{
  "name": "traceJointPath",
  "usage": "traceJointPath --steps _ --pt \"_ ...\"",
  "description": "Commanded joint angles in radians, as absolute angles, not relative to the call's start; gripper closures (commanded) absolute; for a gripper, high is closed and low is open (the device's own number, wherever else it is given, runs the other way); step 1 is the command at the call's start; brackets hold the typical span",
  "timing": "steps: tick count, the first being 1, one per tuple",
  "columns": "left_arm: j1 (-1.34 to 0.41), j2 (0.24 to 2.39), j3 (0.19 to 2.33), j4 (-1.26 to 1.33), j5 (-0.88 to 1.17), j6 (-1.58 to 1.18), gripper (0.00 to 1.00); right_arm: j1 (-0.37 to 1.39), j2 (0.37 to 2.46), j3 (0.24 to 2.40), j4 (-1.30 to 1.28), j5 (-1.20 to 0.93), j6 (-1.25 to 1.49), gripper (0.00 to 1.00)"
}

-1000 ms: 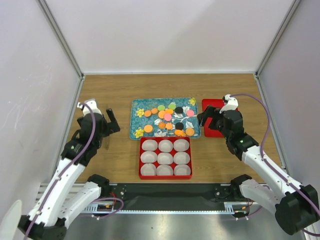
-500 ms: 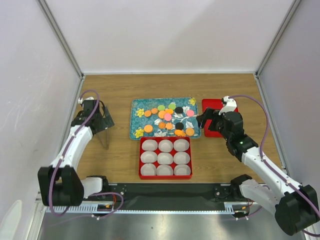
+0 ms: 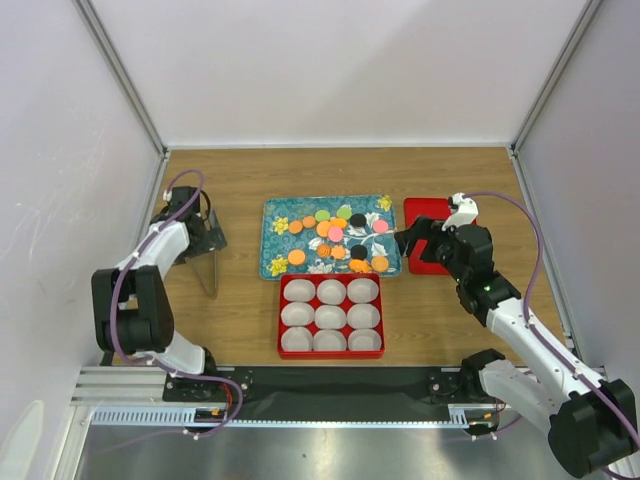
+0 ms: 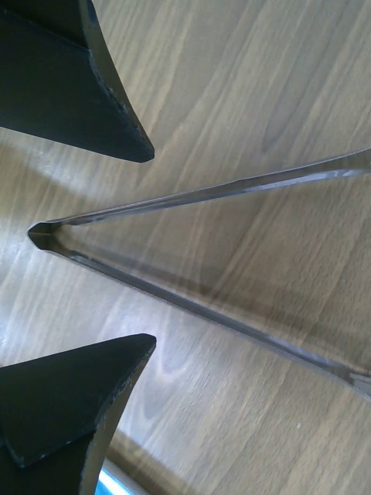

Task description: Pack the cookies

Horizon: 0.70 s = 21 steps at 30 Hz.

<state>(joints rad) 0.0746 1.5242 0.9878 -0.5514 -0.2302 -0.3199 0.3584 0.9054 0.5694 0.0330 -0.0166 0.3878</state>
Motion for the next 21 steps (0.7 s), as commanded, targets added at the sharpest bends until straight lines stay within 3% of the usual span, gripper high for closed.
traceJointPath --steps 1,14,21 --pt "0.097 1.569 1.032 -0.528 -0.236 -0.293 0.00 0.348 0.879 0.561 0.072 -0.032 0.385 0.00" --pt "0.109 1.687 1.038 -0.508 -0.222 -0.268 0.01 0.331 0.870 0.552 0.074 -0.040 0.388 0.00" --pt "0.110 1.715 1.031 -0.494 -0.196 -0.279 0.18 0.327 0.868 0.549 0.071 -0.038 0.388 0.00"
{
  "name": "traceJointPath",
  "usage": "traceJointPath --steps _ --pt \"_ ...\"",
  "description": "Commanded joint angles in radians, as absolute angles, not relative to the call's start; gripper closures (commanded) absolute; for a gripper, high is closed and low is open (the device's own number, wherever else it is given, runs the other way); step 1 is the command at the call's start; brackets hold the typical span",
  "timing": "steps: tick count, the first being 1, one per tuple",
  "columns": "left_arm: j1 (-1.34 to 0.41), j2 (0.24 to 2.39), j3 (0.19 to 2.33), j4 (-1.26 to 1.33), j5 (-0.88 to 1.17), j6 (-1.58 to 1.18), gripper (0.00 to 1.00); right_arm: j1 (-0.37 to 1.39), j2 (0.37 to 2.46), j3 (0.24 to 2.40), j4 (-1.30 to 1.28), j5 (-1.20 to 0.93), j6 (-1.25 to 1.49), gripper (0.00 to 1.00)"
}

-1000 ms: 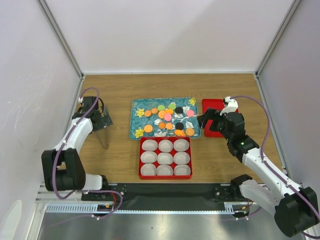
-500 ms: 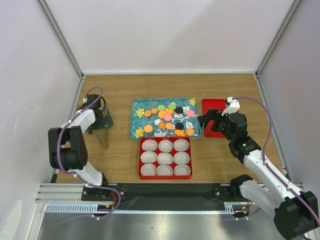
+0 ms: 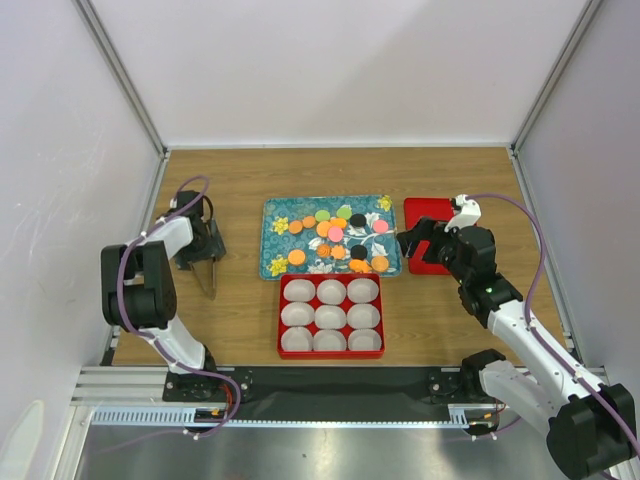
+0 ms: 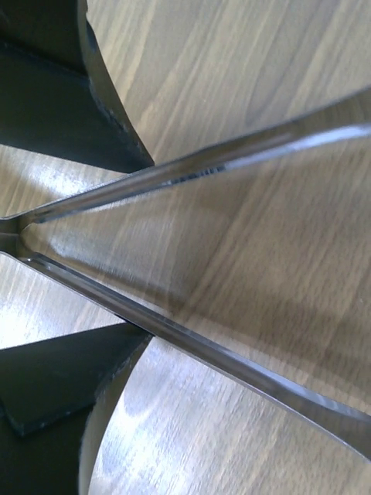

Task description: Pack the cookies

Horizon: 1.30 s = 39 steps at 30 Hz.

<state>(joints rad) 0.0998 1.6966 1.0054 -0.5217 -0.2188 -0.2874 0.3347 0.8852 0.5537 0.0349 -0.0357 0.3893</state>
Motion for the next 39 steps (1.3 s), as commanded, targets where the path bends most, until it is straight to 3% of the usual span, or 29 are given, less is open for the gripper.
traceJointPath --steps 1,13,21,39 --pt "0.109 1.717 1.028 -0.492 -0.195 -0.282 0.19 0.327 0.867 0.548 0.072 -0.040 0.390 0.01" --pt "0.103 1.746 1.088 -0.492 -0.147 -0.333 0.30 0.318 0.871 0.545 0.080 -0.041 0.388 0.00" --pt "0.100 1.779 1.124 -0.506 -0.153 -0.328 0.19 0.316 0.871 0.545 0.078 -0.035 0.380 0.00" --pt "0.101 1.756 1.091 -0.520 -0.167 -0.250 0.12 0.313 0.870 0.543 0.080 -0.044 0.382 0.00"
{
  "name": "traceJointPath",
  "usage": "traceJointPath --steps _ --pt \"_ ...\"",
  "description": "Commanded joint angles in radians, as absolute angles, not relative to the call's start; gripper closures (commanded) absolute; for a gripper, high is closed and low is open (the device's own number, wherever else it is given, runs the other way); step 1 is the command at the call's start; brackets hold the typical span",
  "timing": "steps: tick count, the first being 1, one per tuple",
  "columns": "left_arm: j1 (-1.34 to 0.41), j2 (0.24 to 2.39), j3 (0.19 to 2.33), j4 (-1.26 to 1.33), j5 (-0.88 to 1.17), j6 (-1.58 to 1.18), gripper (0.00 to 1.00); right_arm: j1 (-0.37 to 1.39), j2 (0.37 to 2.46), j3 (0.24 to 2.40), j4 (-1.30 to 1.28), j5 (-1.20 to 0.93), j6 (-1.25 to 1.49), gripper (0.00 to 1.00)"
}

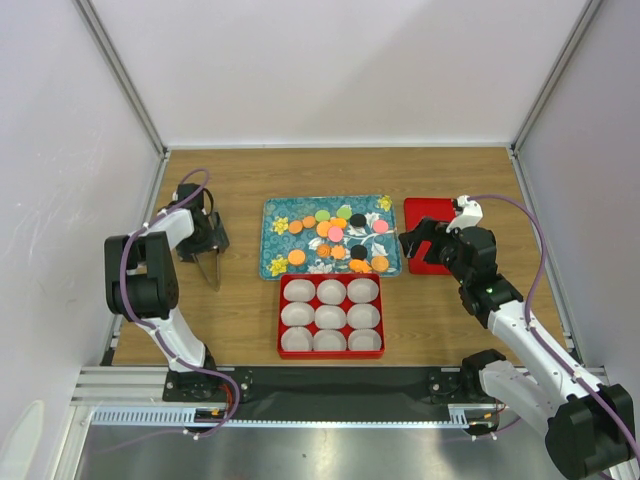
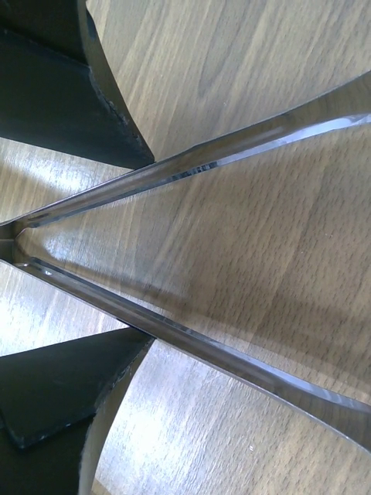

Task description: Pack the cookies

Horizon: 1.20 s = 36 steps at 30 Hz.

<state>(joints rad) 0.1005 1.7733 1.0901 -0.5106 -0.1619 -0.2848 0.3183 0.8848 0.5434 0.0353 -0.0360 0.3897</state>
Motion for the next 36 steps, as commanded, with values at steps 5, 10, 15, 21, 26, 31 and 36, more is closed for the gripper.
traceJointPath --steps 5,10,15,21,26,31,36 --pt "0.100 1.778 1.086 -0.526 -0.176 -0.235 0.16 0.313 0.870 0.543 0.081 -0.048 0.380 0.00" --pt "0.101 1.795 1.078 -0.531 -0.184 -0.224 0.18 0.313 0.870 0.541 0.078 -0.049 0.380 0.00" --pt "0.101 1.790 1.066 -0.532 -0.169 -0.230 0.18 0.313 0.871 0.543 0.080 -0.051 0.380 0.00" --pt "0.100 1.787 1.048 -0.542 -0.146 -0.242 0.16 0.313 0.871 0.541 0.077 -0.052 0.380 0.00" --pt "0.097 1.811 1.035 -0.534 -0.135 -0.255 0.16 0.313 0.868 0.542 0.071 -0.054 0.380 0.00" --pt "0.091 1.828 1.037 -0.535 -0.111 -0.259 0.26 0.313 0.867 0.538 0.072 -0.052 0.380 0.00" --pt "0.084 1.824 1.057 -0.554 -0.087 -0.262 0.39 0.311 0.870 0.540 0.071 -0.054 0.380 0.00"
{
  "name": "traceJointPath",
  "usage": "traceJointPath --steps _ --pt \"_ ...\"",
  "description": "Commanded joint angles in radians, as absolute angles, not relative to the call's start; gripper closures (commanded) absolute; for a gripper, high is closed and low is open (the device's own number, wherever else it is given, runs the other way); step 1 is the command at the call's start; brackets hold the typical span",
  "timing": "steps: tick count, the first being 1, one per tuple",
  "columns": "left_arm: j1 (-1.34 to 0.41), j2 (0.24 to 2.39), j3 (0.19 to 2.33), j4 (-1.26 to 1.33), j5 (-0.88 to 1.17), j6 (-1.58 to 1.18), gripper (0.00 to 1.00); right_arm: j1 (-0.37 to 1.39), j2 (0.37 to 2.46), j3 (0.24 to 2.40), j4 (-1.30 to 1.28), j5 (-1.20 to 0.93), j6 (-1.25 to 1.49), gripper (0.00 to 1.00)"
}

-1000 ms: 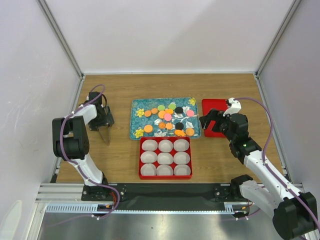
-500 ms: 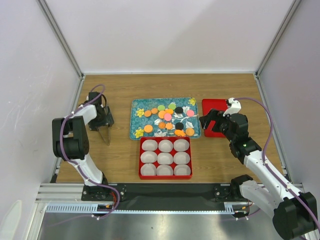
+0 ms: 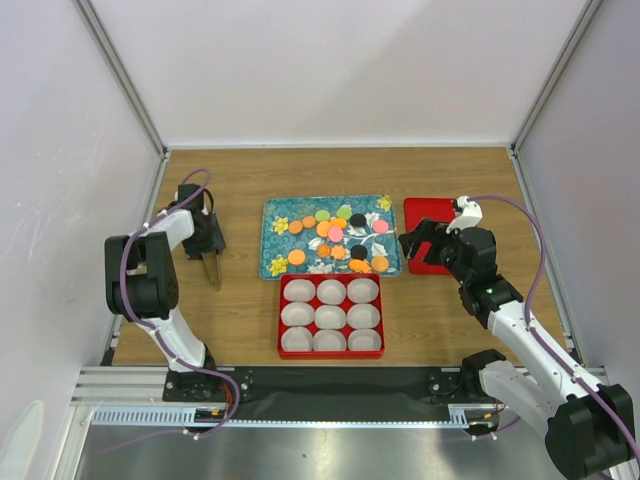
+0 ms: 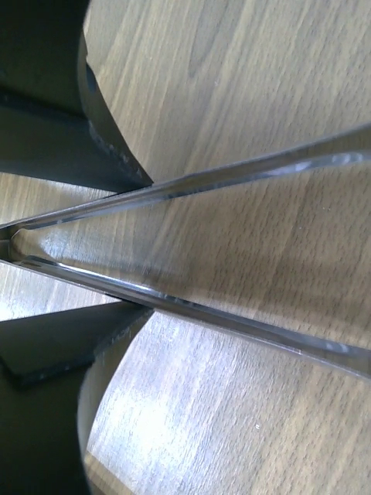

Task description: Pack the cookies

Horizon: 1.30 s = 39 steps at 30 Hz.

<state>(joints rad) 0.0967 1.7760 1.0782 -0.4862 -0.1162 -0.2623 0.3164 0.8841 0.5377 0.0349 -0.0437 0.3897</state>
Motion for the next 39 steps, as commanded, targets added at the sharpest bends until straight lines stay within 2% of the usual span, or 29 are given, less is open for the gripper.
traceJointPath --steps 1,10,23,31,39 --pt "0.083 1.813 1.065 -0.558 -0.080 -0.264 0.40 0.311 0.870 0.541 0.071 -0.054 0.380 0.00" --pt "0.061 1.613 1.163 -0.646 -0.071 -0.301 0.40 0.313 0.879 0.541 0.072 -0.061 0.382 0.00" --pt "0.009 1.418 1.166 -0.693 -0.086 -0.330 0.36 0.311 0.894 0.542 0.077 -0.067 0.382 0.00" --pt "-0.090 1.307 1.219 -0.764 -0.083 -0.318 0.38 0.313 0.900 0.542 0.075 -0.078 0.383 0.00" --pt "-0.288 1.269 1.247 -0.813 -0.126 -0.336 0.45 0.314 0.916 0.546 0.078 -0.080 0.383 0.00"
